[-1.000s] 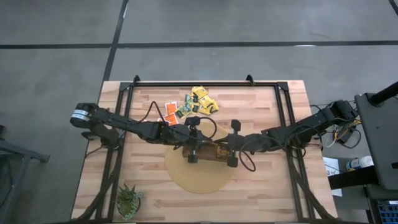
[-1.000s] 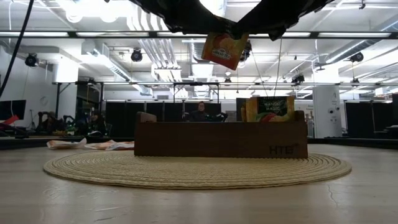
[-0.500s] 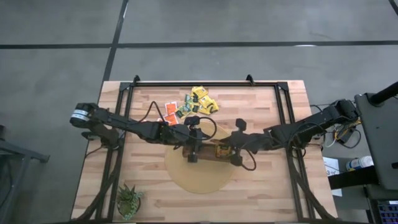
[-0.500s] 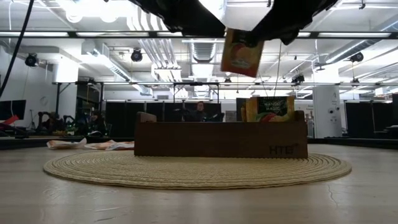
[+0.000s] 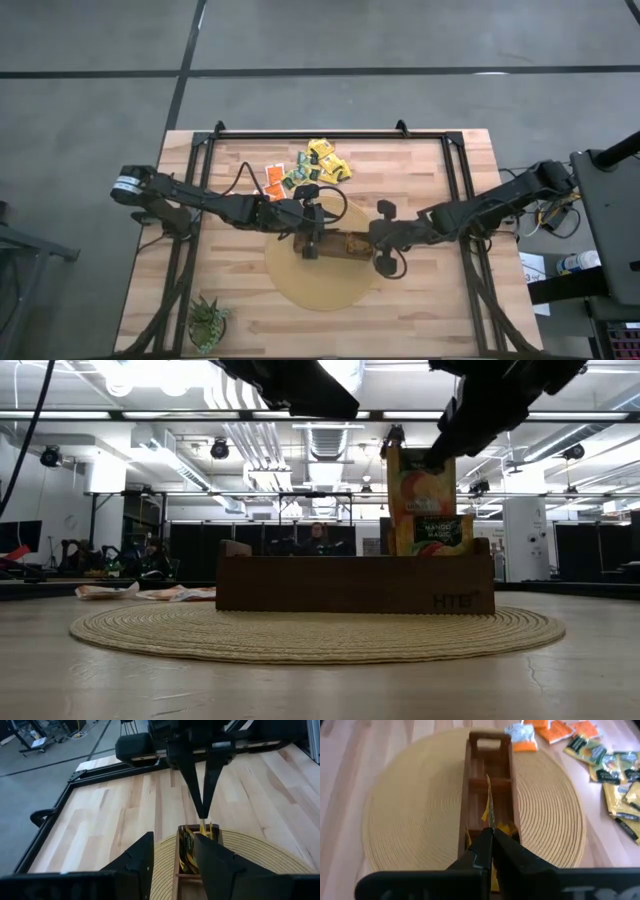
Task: Pick & Place Tea
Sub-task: Put the orange and green tea bag into the wooden organizer
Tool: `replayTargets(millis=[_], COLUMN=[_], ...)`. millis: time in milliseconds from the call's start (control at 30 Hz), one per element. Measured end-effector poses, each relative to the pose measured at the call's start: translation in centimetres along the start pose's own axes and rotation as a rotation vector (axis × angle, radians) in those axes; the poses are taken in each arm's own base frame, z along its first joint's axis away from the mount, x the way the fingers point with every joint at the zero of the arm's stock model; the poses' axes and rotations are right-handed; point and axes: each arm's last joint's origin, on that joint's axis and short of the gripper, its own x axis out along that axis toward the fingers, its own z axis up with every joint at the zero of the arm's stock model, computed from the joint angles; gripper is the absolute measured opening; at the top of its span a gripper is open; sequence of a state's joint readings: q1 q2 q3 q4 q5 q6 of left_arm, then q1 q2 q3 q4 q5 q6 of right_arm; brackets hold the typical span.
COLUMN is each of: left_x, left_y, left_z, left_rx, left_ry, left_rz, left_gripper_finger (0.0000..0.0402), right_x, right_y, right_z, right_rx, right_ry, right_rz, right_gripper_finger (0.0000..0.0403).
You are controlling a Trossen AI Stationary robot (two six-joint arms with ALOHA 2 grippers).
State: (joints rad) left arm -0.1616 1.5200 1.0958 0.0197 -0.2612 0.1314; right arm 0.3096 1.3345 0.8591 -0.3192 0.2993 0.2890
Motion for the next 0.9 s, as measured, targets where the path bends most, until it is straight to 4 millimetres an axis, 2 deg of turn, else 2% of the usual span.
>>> replayTargets(millis=[300,900], left_x=[0.0,0.0], left_y=[-0.01,-0.01], left_z=[-0.07,-0.08], left_rx=[0.0,0.001], left_ry=[0.004,0.006], left_rz=[-0.001,-0.001], left_gripper_finger=[0.0135,0.0135], right_x=[0.92,1.06], right_y=[0.21,0.22], right_z=[-0.6,-0.74], right_rx=[-0.016,-0.027], right_ry=[0.062,0.074], right_rz=[0.02,0.018], right_gripper_finger=[0.0008,0.0012])
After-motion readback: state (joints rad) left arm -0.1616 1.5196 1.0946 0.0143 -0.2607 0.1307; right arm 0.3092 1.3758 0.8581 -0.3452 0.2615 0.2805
